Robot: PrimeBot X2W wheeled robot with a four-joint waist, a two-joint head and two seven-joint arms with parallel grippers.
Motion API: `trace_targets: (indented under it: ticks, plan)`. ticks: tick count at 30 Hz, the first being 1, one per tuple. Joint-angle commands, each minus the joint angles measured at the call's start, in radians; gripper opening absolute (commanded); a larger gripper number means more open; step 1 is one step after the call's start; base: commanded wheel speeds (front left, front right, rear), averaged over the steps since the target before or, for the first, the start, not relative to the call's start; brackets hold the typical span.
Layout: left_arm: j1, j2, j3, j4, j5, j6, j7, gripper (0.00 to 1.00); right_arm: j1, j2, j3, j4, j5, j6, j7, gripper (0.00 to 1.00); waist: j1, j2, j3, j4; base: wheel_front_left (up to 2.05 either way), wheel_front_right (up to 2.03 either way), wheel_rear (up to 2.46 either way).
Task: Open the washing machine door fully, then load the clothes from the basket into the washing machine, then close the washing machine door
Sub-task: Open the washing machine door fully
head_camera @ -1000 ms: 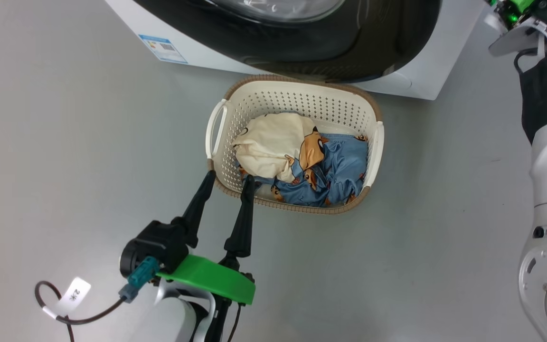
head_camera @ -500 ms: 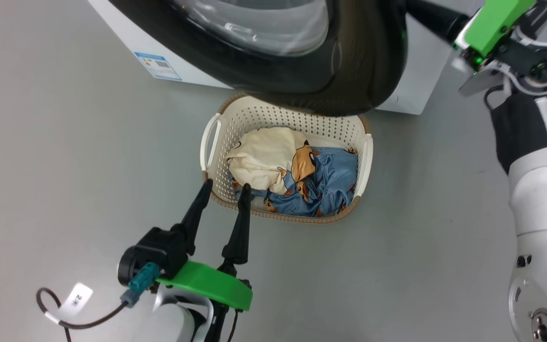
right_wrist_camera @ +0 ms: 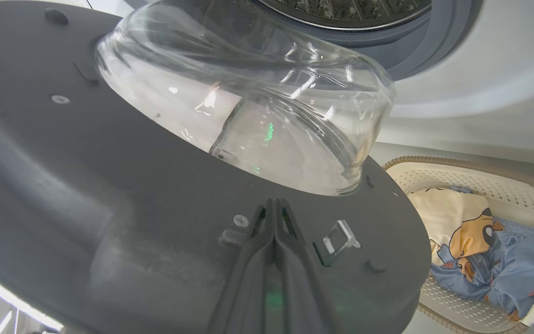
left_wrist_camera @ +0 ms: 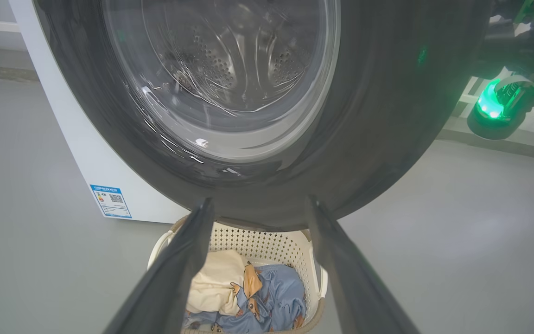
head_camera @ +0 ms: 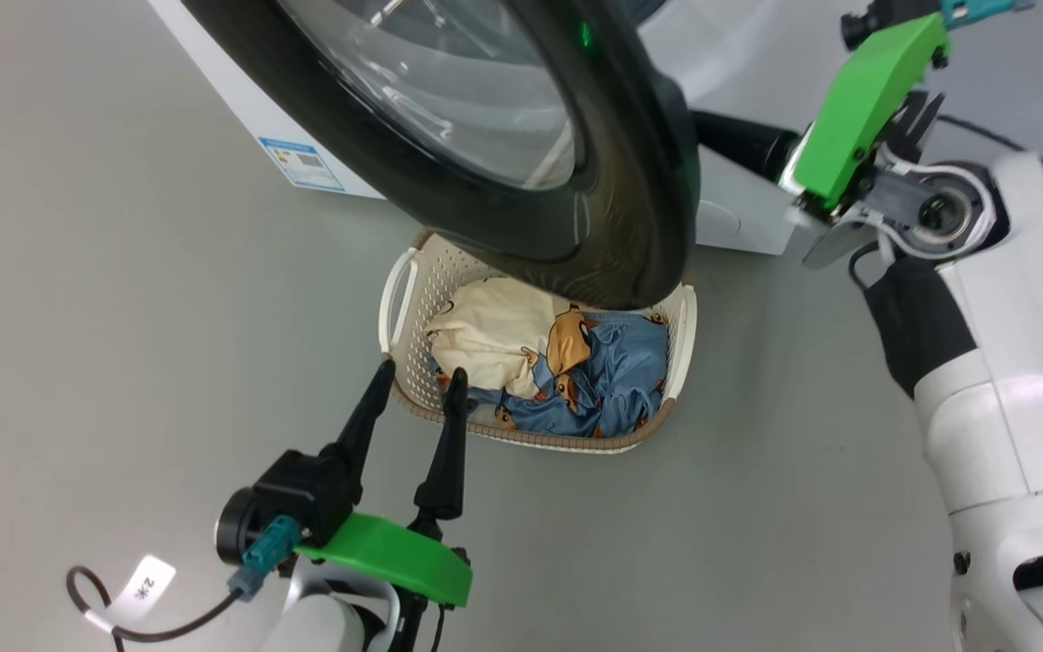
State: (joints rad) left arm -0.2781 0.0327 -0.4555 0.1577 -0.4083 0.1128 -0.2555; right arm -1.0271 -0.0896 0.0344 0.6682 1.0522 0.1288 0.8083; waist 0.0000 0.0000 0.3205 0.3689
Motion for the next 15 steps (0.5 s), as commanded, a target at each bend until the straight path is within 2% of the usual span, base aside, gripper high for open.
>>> trace_targets:
  ticks: [1, 15]
  plan:
    - [0.012, 0.018, 0.037, -0.017, 0.006, -0.003, -0.006, 1.0, 0.018, 0.039, 0.031, -0.034, 0.019, 0.002, 0.005, 0.0, 0.0, 0.0, -0.01, 0.0, 0.0, 0.0, 0.0]
    - [0.038, 0.018, 0.045, -0.018, 0.02, -0.008, -0.006, 1.0, 0.116, 0.039, 0.159, -0.08, 0.129, 0.002, 0.023, 0.0, 0.0, 0.0, -0.046, -0.002, 0.0, 0.0, 0.0]
